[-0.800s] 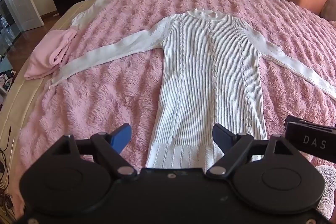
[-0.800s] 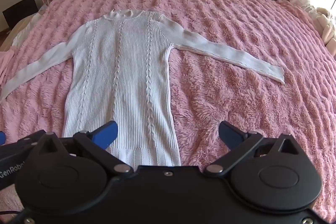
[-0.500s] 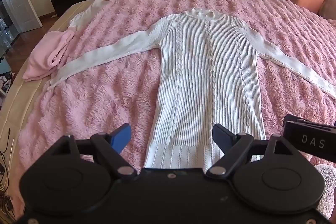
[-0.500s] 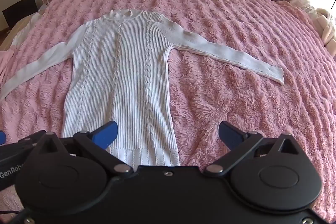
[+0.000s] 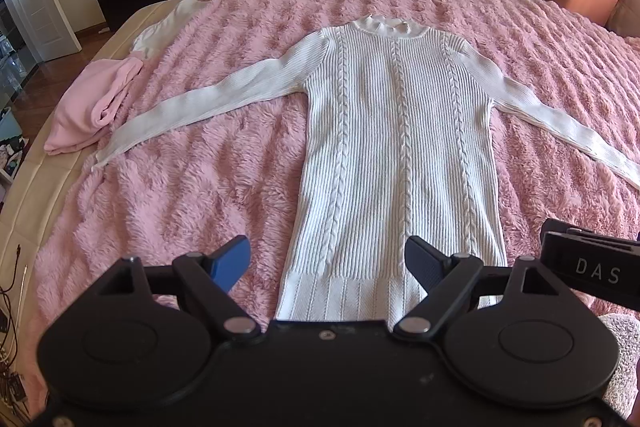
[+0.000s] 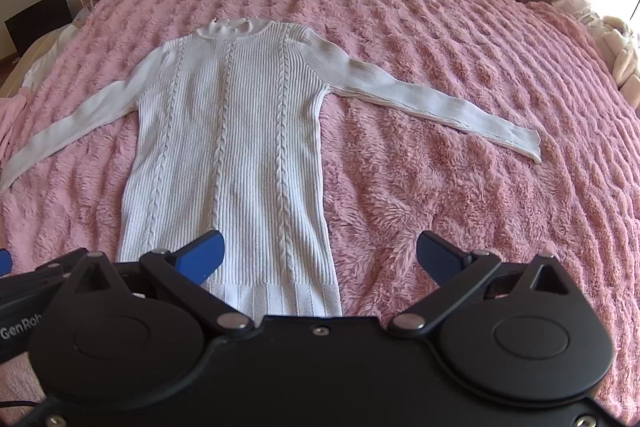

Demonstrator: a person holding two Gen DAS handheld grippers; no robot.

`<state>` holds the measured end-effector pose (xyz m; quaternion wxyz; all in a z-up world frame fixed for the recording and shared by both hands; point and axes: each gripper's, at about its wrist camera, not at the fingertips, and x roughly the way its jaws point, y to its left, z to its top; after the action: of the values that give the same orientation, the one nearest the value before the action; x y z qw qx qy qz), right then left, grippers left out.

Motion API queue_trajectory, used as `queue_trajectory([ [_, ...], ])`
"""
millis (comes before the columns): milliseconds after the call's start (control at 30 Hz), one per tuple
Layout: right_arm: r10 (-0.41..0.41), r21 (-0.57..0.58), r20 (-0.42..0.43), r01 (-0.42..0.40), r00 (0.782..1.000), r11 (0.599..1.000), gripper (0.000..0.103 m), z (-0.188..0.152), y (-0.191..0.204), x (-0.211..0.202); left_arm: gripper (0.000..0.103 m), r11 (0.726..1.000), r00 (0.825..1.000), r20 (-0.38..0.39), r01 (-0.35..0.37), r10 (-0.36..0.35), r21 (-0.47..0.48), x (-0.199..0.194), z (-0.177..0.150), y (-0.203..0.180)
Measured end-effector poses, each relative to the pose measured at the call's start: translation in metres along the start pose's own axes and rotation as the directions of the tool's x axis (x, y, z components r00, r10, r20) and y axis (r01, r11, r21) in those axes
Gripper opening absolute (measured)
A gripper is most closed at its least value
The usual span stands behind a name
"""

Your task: Fold small clothes

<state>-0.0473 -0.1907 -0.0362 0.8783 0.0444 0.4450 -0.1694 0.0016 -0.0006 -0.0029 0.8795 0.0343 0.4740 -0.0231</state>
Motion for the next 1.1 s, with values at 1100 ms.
queue_trajectory([
  [1100, -0.001, 0.003, -0.003, 0.001, 1.0, 1.0, 0.103, -0.0024, 0.0, 0.0001, 0.089, 1.0, 1.0, -0.005, -0.006, 0.006, -0.007, 0.0001, 0.0011, 0.0044],
])
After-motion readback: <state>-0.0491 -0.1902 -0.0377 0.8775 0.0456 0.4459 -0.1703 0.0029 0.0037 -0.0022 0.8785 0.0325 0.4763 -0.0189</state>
